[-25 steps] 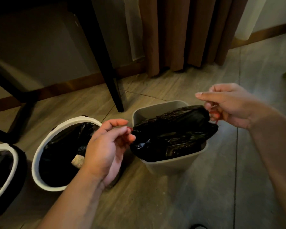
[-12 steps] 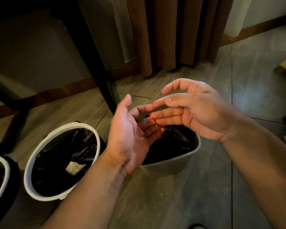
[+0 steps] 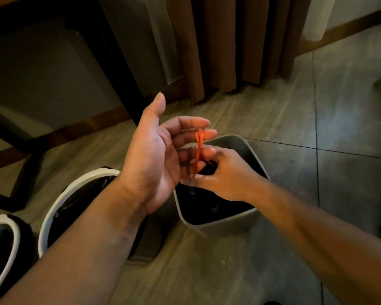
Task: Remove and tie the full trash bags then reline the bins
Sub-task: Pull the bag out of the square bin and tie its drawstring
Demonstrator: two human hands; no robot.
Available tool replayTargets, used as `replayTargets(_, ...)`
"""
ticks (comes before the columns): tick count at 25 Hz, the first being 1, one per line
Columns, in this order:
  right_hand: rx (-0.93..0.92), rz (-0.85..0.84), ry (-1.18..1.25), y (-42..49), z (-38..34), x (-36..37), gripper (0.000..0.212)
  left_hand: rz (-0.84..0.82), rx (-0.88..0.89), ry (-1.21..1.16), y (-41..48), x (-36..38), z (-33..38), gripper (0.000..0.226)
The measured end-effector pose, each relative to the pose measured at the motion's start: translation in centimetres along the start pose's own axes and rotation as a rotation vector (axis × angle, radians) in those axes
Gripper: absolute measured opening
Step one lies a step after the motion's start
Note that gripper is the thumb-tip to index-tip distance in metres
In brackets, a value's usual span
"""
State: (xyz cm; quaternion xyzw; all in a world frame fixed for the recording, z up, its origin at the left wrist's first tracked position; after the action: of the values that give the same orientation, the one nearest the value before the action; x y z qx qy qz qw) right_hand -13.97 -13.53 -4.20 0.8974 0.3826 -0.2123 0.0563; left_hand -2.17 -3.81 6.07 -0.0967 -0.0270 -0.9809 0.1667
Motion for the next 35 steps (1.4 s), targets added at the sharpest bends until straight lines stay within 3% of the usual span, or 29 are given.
replayTargets(3,0.048,0.061,-0.064,1.0,0.9,2.2,0.023,0.027,0.095,-0.035,0.1,-0.5,1.6,0.076)
replayTargets(8,0.107,0.007,-0.094,1.0,2.2,4.1,0.019,0.001,0.205,0.034,0.2,-1.4,5.0,0.061)
replayTargets(12,0.231,-0.008,-0.053,1.3,2.3,4.5,0.027,-0.039,0.264,0.101,-0.1,-0.7,5.3,0.021)
replayTargets(13,0.244,-0.003,-0.053,1.5,2.4,4.5,0.028,-0.045,0.292,0.109,-0.2,-0.7,5.1,0.020)
replayTargets(17,0.262,0.028,-0.194,1.6,3.1,3.6,0.030,-0.062,0.374,0.168,-0.4,-1.0,4.2,0.041)
replayTargets(19,0.157,0.063,-0.279,1.5,3.2,2.6,0.037,-0.082,0.369,0.272,-0.2,-1.1,3.8,0.048)
replayTargets(21,-0.007,0.128,-0.139,0.9,2.1,1.1,0.060,-0.111,0.356,0.381,0.1,-1.3,4.0,0.055)
replayTargets(22,-0.107,0.170,-0.062,0.7,1.4,0.4,0.058,-0.132,0.350,0.424,0.2,-1.3,4.1,0.057)
replayTargets(25,-0.346,0.308,-0.030,0.0,-0.2,-1.0,0.017,-0.179,0.340,0.543,0.0,-1.1,5.0,0.058)
replayTargets(26,-0.356,0.358,-0.032,-0.2,-0.6,-1.4,0.010,-0.189,0.336,0.607,-0.3,-1.2,5.3,0.058)
replayTargets(28,-0.286,0.422,-0.011,-0.5,-0.6,-2.1,0.015,-0.189,0.291,0.745,-0.7,-1.6,6.0,0.060)
replayTargets(31,-0.143,0.473,0.107,-0.5,0.0,-3.0,0.022,-0.060,0.255,0.937,-1.7,-3.0,6.5,0.060)
replayTargets(33,-0.100,0.461,0.178,-0.4,0.1,-3.6,0.023,0.037,0.263,1.070,-2.2,-3.7,6.1,0.052)
replayTargets(35,-0.145,0.457,0.072,-0.3,0.3,-3.9,0.021,0.078,0.296,1.250,-2.5,-4.3,5.2,0.039)
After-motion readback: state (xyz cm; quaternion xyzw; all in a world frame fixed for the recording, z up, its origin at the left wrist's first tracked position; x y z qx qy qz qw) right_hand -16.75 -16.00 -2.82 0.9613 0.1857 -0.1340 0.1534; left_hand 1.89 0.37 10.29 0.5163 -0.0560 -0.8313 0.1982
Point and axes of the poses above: each hand's wrist, its own y-axis towards the middle knuckle, its own x-axis out of the palm, z = x × y, the point moved 1 cm from there along y, towards the middle knuckle, and after that the axes turned 15 degrees about x, right-handed, at the moved point
